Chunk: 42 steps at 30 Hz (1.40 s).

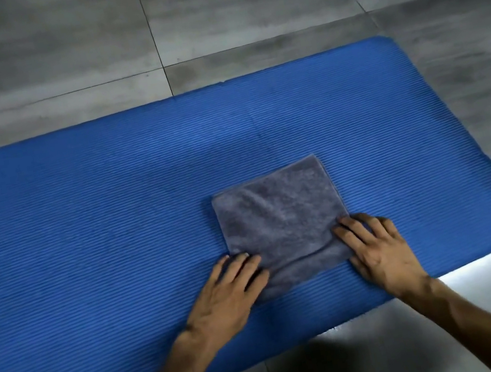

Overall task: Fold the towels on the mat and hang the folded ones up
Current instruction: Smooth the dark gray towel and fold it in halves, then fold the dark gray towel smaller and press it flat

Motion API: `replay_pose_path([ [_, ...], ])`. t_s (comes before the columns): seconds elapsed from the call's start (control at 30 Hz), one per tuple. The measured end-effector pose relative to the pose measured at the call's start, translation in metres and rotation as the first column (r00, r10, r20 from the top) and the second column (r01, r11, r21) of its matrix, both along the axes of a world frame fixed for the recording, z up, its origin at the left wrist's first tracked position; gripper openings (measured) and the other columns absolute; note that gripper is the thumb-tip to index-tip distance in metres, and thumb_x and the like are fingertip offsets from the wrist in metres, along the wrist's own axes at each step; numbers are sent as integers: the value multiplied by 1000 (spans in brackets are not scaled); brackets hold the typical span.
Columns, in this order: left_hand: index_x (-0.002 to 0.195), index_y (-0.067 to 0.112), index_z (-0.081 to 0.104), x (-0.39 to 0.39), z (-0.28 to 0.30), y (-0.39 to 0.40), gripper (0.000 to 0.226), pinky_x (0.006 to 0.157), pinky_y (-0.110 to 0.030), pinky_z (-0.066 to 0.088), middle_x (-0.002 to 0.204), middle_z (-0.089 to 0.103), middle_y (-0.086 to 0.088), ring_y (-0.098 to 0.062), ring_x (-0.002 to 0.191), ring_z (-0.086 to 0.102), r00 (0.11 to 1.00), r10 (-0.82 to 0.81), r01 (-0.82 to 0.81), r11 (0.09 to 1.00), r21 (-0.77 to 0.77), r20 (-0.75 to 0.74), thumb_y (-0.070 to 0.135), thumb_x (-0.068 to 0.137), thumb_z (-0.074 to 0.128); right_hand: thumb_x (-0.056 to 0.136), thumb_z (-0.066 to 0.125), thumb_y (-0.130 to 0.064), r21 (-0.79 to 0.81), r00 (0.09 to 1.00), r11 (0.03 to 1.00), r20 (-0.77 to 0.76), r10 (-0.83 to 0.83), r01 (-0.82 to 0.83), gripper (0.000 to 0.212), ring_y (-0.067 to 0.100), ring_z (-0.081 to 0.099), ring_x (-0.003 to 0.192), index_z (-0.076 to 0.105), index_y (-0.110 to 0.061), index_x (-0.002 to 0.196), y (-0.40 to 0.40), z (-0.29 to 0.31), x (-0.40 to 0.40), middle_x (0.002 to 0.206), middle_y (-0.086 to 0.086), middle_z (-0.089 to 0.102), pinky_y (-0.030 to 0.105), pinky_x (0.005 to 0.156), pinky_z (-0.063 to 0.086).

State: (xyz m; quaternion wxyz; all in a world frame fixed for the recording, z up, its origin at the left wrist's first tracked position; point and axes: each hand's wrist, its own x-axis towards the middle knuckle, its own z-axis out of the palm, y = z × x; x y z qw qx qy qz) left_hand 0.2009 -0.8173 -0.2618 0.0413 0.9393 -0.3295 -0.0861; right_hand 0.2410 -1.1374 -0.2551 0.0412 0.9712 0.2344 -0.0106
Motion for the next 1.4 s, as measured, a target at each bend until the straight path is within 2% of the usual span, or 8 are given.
replay_pose_path([
  [0.2, 81, 21, 65, 21, 51, 3, 21, 86, -27, 39, 82, 67, 8, -16, 84, 64, 993, 89, -113, 927, -358, -82, 35, 65, 63, 65, 48, -32, 220, 988, 974, -125, 90, -61, 32, 27, 63, 78, 66, -16, 86, 12, 63, 28, 78, 0, 66, 33, 71, 47],
  [0.37, 66, 10, 59, 32, 135, 13, 6, 59, -25, 41, 63, 56, 5, -7, 65, 50, 688, 84, -702, 330, -632, -721, 10, 67, 53, 60, 52, -9, 552, 679, 715, -720, 147, 430, 30, 8, 46, 55, 57, -17, 87, 20, 151, 69, 61, -2, 54, 22, 50, 36],
  [0.6, 80, 17, 61, 45, 90, 33, 11, 58, -28, 39, 72, 62, -3, -20, 69, 52, 158, 244, -964, -172, -203, -957, 12, 84, 52, 83, 59, -14, 393, 514, 629, -858, -12, 671, 15, 17, 51, 69, 61, -17, 98, 72, 127, 140, 81, 6, 58, 30, 60, 42],
  [0.7, 115, 22, 60, 31, 50, 45, 29, 84, -31, 48, 113, 64, -4, -20, 97, 59, 387, 664, -912, 172, -374, -640, 23, 86, 59, 93, 52, -28, 310, 823, 802, -447, -350, 510, 29, 29, 60, 101, 58, -16, 118, 88, 90, 128, 114, 9, 65, 37, 87, 48],
  [0.8, 132, 22, 53, 4, 22, 40, 47, 102, -42, 44, 144, 45, -8, -30, 123, 49, 796, 553, -606, 714, -351, -248, 37, 88, 46, 88, 37, -40, 315, 962, 946, -273, 14, 76, 53, 35, 54, 120, 51, -17, 134, 106, 60, 81, 136, 8, 56, 47, 100, 45],
  [0.87, 136, 26, 50, -16, 10, 28, 50, 98, -49, 47, 154, 32, -11, -35, 132, 42, 876, 459, -481, 857, -186, -150, 42, 89, 41, 89, 28, -46, 163, 907, 977, -375, 192, -140, 59, 28, 41, 137, 45, -27, 142, 104, 39, 60, 154, 1, 37, 49, 107, 39],
  [1.1, 147, 25, 37, -49, 6, -15, 55, 110, -57, 30, 161, 17, -5, -32, 147, 17, 828, 542, -550, 835, -19, -145, 36, 94, 29, 90, 35, -42, -54, 981, 993, -159, -114, 107, 56, 35, 41, 137, 51, -21, 139, 87, 18, 35, 152, 6, 41, 53, 110, 32],
  [1.4, 145, 25, 38, -43, 22, -4, 58, 111, -47, 19, 158, 25, -6, -27, 145, 22, 763, 610, -641, 757, -127, -215, 57, 98, 24, 85, 40, -47, 221, 957, 967, -232, 177, -125, 69, 25, 34, 142, 36, -19, 148, 170, 33, 68, 150, 3, 43, 43, 118, 16],
])
